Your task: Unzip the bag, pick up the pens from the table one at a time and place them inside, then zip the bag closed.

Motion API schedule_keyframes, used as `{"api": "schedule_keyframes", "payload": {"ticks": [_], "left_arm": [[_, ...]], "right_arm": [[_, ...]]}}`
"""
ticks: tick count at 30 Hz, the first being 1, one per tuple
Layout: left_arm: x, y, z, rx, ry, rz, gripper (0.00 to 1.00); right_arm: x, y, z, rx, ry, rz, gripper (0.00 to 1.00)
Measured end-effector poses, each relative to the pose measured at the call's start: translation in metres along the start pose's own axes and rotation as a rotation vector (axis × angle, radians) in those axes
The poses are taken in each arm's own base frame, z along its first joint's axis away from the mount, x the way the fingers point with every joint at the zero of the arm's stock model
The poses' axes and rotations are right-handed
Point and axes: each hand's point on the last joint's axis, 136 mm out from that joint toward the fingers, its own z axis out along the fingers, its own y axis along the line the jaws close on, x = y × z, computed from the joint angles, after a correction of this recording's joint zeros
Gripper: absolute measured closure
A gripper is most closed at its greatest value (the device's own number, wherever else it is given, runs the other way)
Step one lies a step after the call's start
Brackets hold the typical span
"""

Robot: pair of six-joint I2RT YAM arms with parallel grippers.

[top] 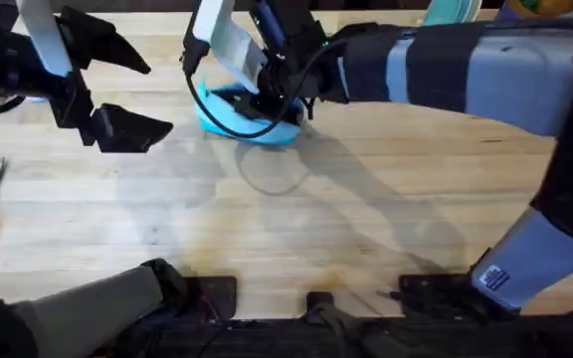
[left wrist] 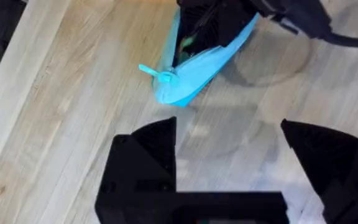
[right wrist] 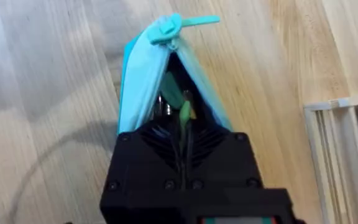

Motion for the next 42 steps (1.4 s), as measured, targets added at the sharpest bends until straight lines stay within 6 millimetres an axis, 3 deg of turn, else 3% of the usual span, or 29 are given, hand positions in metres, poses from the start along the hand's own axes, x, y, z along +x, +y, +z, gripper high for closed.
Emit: {"api": "schedule_keyframes", "payload": {"ticks": [4, 6, 9, 11, 12, 22, 30, 35, 42], "left_arm": [[0.0, 0.0, 0.0, 0.0, 0.0, 0.0, 0.007], [0.0, 0.0, 0.0, 0.0, 0.0, 0.0, 0.007], [0.0, 0.0, 0.0, 0.0, 0.0, 0.0, 0.007], [0.0, 0.0, 0.0, 0.0, 0.0, 0.0, 0.007], [0.0, 0.0, 0.0, 0.0, 0.0, 0.0, 0.007], [0.0, -0.001, 0.0, 0.003, 0.0, -0.003, 0.007], [0.004, 0.002, 0.002, 0.011, 0.0, 0.029, 0.007], [0.025, 0.011, 0.016, 0.073, -0.006, -0.044, 0.007], [0.056, 0.021, 0.042, 0.171, -0.048, -0.082, 0.009]], "right_arm": [[0.0, 0.0, 0.002, 0.002, -0.003, 0.0, 0.949], [0.0, -0.001, 0.002, 0.004, -0.006, -0.001, 0.886], [-0.001, -0.001, 0.002, 0.006, -0.009, -0.005, 0.522], [-0.001, -0.002, 0.002, 0.006, -0.009, -0.006, 0.211], [-0.002, -0.002, 0.002, 0.007, -0.01, -0.01, 0.011], [-0.002, -0.002, 0.002, 0.008, -0.011, 0.007, 0.004], [-0.003, -0.002, 0.0, 0.007, -0.011, 0.213, 0.004], [-0.014, -0.005, -0.018, 0.014, -0.033, 0.344, 0.003], [-0.019, 0.001, -0.052, -0.034, 0.101, 0.479, 0.004]]}}
